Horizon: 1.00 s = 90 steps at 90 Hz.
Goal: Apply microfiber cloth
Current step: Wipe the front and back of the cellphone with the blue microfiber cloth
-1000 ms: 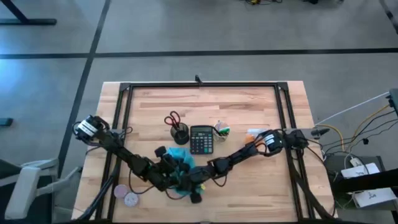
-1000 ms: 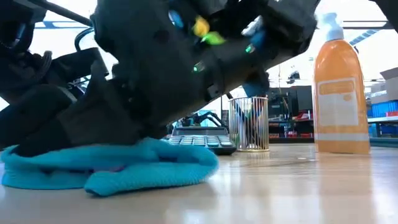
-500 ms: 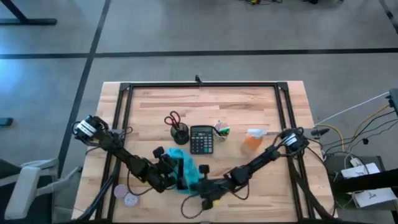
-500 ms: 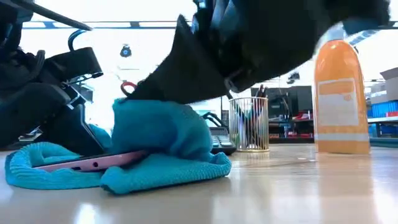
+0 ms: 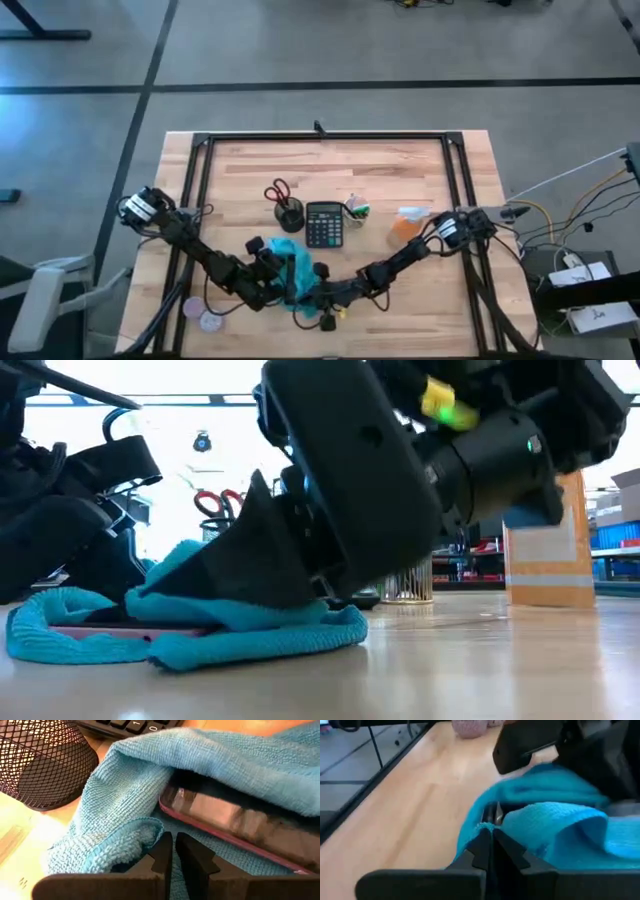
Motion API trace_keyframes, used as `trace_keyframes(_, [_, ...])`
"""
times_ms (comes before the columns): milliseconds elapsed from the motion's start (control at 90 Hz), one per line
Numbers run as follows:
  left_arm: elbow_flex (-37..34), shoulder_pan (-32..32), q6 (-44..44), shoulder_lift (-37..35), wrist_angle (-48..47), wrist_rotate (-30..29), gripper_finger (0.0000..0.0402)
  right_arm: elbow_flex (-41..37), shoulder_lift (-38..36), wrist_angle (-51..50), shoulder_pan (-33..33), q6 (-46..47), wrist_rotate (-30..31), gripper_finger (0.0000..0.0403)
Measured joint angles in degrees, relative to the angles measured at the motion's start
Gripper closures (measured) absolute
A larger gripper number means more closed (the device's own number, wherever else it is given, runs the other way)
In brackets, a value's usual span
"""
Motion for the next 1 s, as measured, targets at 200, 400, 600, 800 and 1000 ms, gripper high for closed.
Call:
trace_keyframes(200, [0.02, 0.00, 0.50, 0.00, 0.06, -0.43, 0.0381, 0.10, -0.78, -0.51, -1.32, -2.85, -9.41, 0.0403])
trace_keyframes(400, [0.11, -0.17, 5.44, -2.36, -0.52, 0.21, 0.0381, 0.11, -1.88, 0.47, -2.30, -2.72, -16.55, 0.0403])
trace_keyframes(600, [1.79, -0.78, 13.79, -7.25, 3.23, 0.11, 0.0381, 0.20, -3.87, 0.60, -3.46, -4.85, -11.58, 0.0403])
trace_keyframes(800, [1.60, -3.51, 12.89, -6.19, 7.25, -0.34, 0.0381, 0.15, -3.25, -3.69, -4.76, -5.07, -12.32, 0.0403])
trace_keyframes(1000, [1.57, -8.69, 7.93, -5.52, 8.04, 4.71, 0.0381, 0.17, -2.01, -3.43, -6.38, -5.27, -13.19, 0.0403])
